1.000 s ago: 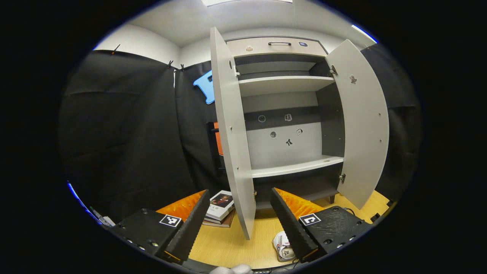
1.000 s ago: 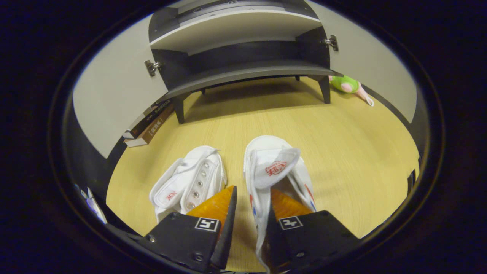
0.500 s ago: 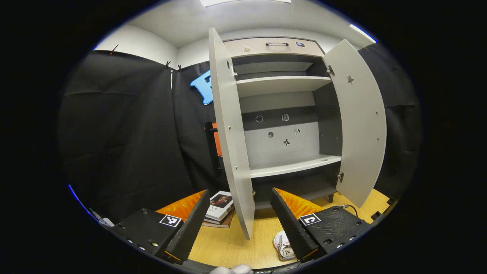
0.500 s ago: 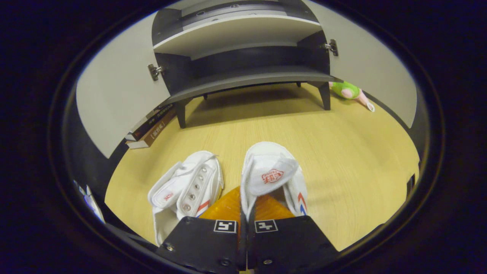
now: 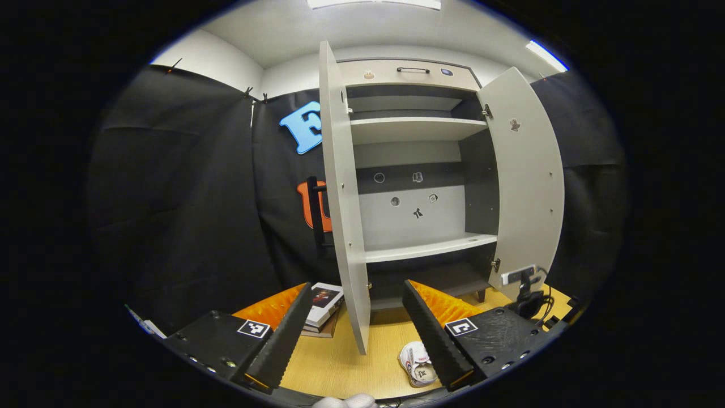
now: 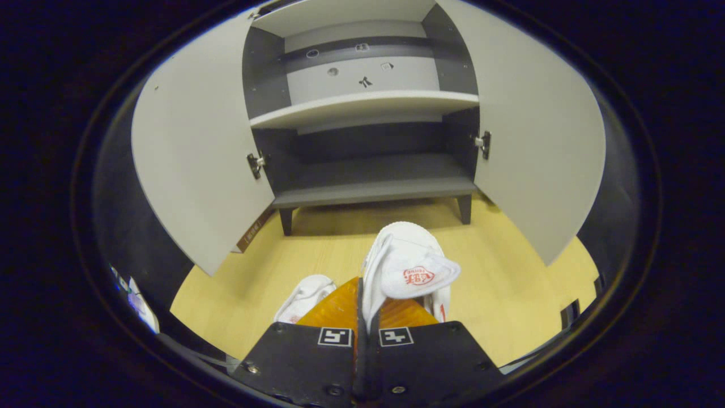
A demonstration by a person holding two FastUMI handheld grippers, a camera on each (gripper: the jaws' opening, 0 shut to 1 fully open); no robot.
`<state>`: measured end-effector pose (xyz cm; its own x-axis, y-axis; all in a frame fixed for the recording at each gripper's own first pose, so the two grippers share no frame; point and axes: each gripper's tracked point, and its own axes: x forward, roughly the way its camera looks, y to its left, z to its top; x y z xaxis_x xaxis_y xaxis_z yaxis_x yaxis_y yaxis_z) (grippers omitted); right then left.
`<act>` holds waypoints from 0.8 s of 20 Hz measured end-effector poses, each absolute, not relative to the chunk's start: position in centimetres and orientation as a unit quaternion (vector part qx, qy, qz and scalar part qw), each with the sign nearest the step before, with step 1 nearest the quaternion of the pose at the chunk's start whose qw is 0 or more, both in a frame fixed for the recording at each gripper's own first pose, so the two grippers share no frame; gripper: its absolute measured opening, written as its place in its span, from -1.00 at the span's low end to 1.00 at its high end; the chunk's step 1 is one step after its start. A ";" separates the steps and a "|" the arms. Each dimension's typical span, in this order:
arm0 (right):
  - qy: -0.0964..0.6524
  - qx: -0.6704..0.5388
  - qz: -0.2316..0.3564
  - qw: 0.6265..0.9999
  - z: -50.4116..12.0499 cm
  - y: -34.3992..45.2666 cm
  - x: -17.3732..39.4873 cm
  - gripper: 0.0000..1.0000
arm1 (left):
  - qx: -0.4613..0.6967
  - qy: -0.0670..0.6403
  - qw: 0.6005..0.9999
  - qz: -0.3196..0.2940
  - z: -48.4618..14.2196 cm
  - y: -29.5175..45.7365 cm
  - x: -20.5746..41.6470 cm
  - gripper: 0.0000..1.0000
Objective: Grab one shoe with the right hand and put it into the shoe cabinet, grab the other shoe with the left hand and put it into the shoe cabinet; then close the right door with the right hand and the left door with the left hand.
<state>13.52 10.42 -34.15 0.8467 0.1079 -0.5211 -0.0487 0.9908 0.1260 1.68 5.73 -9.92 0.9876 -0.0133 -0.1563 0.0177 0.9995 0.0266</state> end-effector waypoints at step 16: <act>0.117 -0.021 0.070 0.990 -8.2 7.4 32.3 -0.92 | -0.008 0.068 0.996 0.062 -7.8 3.3 5.2 0.93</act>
